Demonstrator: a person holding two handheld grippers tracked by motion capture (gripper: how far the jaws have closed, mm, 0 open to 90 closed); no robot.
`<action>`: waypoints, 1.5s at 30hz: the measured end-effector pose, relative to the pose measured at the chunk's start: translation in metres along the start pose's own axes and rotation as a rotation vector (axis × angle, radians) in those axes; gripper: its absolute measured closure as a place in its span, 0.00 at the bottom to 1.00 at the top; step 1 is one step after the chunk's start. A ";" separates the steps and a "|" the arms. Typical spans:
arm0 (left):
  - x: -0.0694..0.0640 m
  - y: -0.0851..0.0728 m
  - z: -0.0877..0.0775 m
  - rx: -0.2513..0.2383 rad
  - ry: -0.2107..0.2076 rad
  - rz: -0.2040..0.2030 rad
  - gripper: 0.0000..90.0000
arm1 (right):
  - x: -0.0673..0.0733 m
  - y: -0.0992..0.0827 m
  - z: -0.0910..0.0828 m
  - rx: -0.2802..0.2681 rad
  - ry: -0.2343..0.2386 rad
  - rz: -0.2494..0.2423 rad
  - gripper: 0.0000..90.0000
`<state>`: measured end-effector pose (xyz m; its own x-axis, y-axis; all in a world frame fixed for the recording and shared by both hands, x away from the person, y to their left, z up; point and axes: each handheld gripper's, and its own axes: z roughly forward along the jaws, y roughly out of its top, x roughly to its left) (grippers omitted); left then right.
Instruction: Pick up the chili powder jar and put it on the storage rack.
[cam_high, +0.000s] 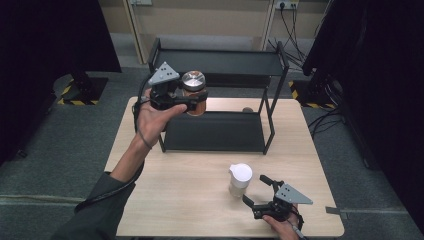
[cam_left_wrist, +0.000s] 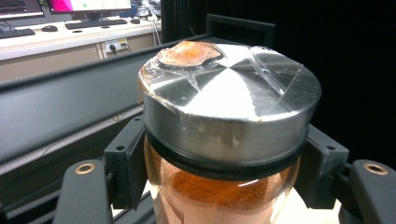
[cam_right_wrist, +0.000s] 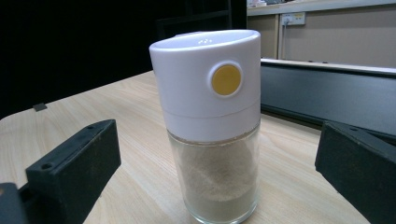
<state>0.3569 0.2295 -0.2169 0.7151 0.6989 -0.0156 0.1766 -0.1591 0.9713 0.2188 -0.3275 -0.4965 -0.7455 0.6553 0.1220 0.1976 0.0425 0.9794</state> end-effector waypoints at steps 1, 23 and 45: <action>0.002 0.003 0.001 -0.002 0.000 0.000 0.34 | 0.000 0.000 0.000 0.001 0.000 0.000 0.00; 0.009 0.060 0.022 0.005 0.156 -0.032 0.34 | -0.001 0.000 0.000 0.004 0.007 0.003 0.00; 0.020 0.080 0.061 0.015 0.296 -0.043 0.34 | -0.001 0.000 0.001 0.003 0.029 0.009 0.00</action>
<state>0.4265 0.1877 -0.1539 0.4788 0.8778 0.0153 0.2144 -0.1339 0.9675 0.2205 -0.3277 -0.4971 -0.7620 0.6332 0.1358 0.2067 0.0391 0.9776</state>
